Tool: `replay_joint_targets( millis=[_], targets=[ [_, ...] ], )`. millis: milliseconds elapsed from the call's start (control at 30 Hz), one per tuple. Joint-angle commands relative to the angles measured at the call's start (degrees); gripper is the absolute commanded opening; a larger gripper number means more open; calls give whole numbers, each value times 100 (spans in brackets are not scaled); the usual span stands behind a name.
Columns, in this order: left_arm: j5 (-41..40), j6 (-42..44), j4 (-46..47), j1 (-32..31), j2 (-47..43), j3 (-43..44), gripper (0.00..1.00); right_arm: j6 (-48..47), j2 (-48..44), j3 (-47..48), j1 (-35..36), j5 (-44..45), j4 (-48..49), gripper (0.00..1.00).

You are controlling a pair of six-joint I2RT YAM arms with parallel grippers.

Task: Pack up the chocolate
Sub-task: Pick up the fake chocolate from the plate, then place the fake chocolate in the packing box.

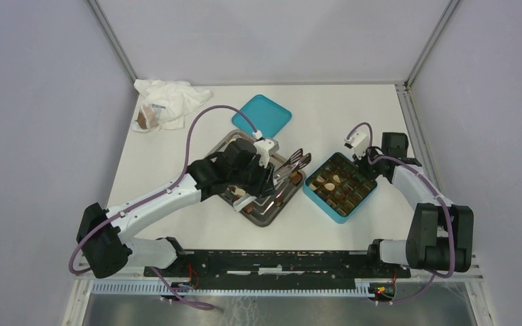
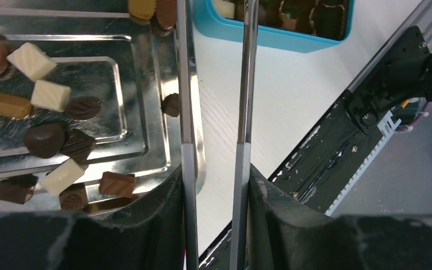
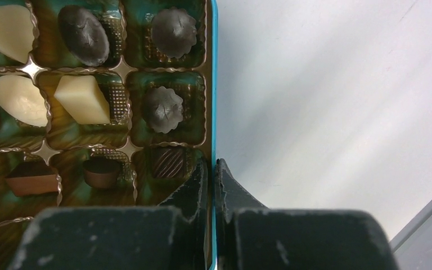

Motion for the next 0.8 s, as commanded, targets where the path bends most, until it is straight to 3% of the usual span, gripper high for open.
replay_joint_targets(
  millis=[0, 267, 767],
  targets=[
    [-110, -241, 786, -438, -11, 15, 2, -97, -596, 39, 38, -40, 204, 0],
    [-459, -220, 1487, -1110, 96, -90, 2, -282, -1954, -559, 38, -184, 719, 0],
    [-805, -109, 2162, -1629, 413, -280, 2, -639, -2858, -988, 48, -927, 903, 0]
  ],
)
